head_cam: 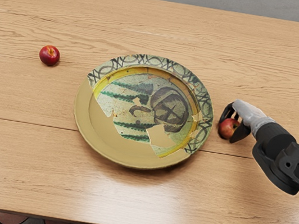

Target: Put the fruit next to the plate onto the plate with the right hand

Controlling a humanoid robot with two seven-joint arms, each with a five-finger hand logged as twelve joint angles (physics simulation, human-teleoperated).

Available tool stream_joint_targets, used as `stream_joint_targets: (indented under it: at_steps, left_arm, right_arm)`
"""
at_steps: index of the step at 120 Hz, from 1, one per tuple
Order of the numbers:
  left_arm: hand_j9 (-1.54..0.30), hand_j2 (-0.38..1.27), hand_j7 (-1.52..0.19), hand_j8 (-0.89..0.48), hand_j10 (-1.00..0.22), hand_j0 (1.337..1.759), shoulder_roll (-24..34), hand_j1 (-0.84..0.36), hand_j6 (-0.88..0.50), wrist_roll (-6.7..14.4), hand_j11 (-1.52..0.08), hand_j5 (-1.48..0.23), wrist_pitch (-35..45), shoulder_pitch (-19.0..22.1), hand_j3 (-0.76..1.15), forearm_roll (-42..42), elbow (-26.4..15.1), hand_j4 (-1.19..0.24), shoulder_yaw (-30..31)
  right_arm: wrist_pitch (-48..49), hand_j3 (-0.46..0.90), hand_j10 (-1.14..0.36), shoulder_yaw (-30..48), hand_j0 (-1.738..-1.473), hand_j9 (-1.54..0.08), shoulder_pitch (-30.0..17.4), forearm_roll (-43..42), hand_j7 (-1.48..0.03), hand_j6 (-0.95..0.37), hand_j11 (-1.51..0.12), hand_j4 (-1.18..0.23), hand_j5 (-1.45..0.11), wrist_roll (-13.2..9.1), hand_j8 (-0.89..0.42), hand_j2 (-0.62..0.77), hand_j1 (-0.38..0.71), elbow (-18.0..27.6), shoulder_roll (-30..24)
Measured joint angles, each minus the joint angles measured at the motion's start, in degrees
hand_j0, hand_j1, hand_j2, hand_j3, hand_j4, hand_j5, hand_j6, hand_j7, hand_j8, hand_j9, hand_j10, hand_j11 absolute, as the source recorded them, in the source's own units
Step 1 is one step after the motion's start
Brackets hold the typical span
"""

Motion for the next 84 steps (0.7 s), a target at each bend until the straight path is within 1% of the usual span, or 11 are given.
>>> stream_joint_targets:
  at_steps: [14,22,26,30,35,38,41,42,44,51,84]
  left_arm:
    - [-0.01,0.00,-0.01,-0.01,-0.01,1.658,0.00,0.34,-0.01,0.00,-0.01,-0.01,0.00,0.00,0.00,0.00,0.00,-0.01,-0.03]
    - [-0.01,0.00,-0.01,-0.01,-0.01,1.658,0.00,0.34,-0.01,0.00,-0.01,-0.01,0.00,0.00,0.00,0.00,0.00,-0.01,-0.02]
    - [-0.01,0.00,-0.01,-0.01,-0.01,1.658,0.00,0.34,-0.01,0.00,-0.01,-0.01,0.00,0.00,0.00,0.00,0.00,-0.01,-0.01]
    - [-0.01,0.00,-0.01,-0.01,-0.01,1.658,0.00,0.34,-0.01,0.00,-0.01,-0.01,0.00,0.00,0.00,0.00,0.00,-0.01,-0.03]
    - [-0.01,0.00,-0.01,-0.01,-0.01,1.658,0.00,0.34,-0.01,0.00,-0.01,-0.01,0.00,0.00,0.00,0.00,0.00,-0.01,-0.02]
    - [-0.01,0.00,-0.01,-0.01,-0.01,1.658,0.00,0.34,-0.01,0.00,-0.01,-0.01,0.00,0.00,0.00,0.00,0.00,-0.01,-0.02]
    - [-0.01,0.00,-0.01,-0.01,-0.01,1.658,0.00,0.34,-0.01,0.00,-0.01,-0.01,-0.01,0.00,0.00,0.00,0.00,-0.01,-0.01]
    - [-0.01,0.00,-0.01,-0.01,-0.01,1.658,0.00,0.34,-0.01,0.00,-0.01,-0.01,-0.01,0.00,0.00,0.00,0.00,-0.01,-0.02]
    - [-0.01,0.00,-0.01,-0.01,-0.01,1.658,0.00,0.34,-0.01,0.00,-0.01,-0.01,-0.01,0.00,0.00,0.00,0.00,-0.01,-0.02]
    - [-0.01,0.00,-0.01,-0.01,-0.01,1.658,0.00,0.34,-0.01,0.00,-0.01,-0.01,-0.01,0.00,0.00,0.00,0.00,-0.01,-0.02]
    - [-0.01,0.00,-0.01,-0.01,-0.01,1.658,0.00,0.34,-0.01,0.00,-0.01,-0.01,-0.01,0.00,0.00,-0.01,0.00,-0.01,0.01]
  right_arm:
    - [0.13,0.00,-0.73,0.06,-1.646,-0.98,-0.04,0.15,-0.96,-0.47,-0.97,-0.71,-0.96,-0.11,-0.47,0.15,0.19,-0.81,0.10]
    - [0.15,0.00,-0.74,0.06,-1.646,-0.98,-0.07,0.40,-0.96,-0.46,-0.97,-0.72,-0.96,-0.12,-0.47,0.30,0.22,-1.17,0.11]
    - [0.16,0.00,-0.74,0.03,-1.645,-0.97,-0.08,0.50,-0.96,-0.48,-0.97,-0.73,-0.95,-0.10,-0.46,0.24,0.23,-1.54,0.35]
    - [0.10,-0.03,-0.77,0.04,-1.643,-0.96,-0.09,0.32,-0.96,-0.48,-0.96,-0.73,-0.93,-0.14,-0.51,0.24,0.21,-2.04,0.73]
    - [0.07,0.16,-0.78,0.07,-1.648,-0.96,-0.10,0.29,-0.96,-0.46,-0.96,-0.72,-0.92,-0.14,-0.50,0.15,0.20,-2.49,1.11]
    - [0.08,0.24,-0.77,0.12,-1.654,-0.96,-0.08,0.43,-0.97,-0.45,-0.96,-0.69,-0.93,-0.13,-0.50,0.16,0.22,-2.67,1.27]
    - [0.23,0.18,-0.77,0.45,-1.666,-0.97,-0.07,0.69,-0.97,-0.45,-0.97,-0.67,-0.94,-0.11,-0.47,0.27,0.25,-2.77,1.37]
    - [0.29,0.04,-0.77,0.58,-1.659,-0.98,-0.07,0.78,-0.97,-0.43,-0.97,-0.65,-0.95,-0.10,-0.47,0.25,0.25,-2.80,1.39]
    - [0.46,0.00,-0.77,0.88,-1.658,-0.98,-0.06,0.91,-0.97,-0.42,-0.98,-0.64,-0.96,-0.09,-0.47,0.22,0.25,-2.84,1.41]
    - [1.15,0.00,-0.76,2.15,-1.655,-0.99,-0.05,1.15,-0.97,-0.39,-0.99,-0.60,-0.97,-0.09,-0.45,0.17,0.28,-2.89,1.41]
    - [4.44,0.00,-0.74,8.67,-1.650,-1.00,0.16,2.32,-0.97,-0.32,-1.00,-0.51,-1.00,-0.11,-0.38,0.30,0.38,-2.21,0.56]
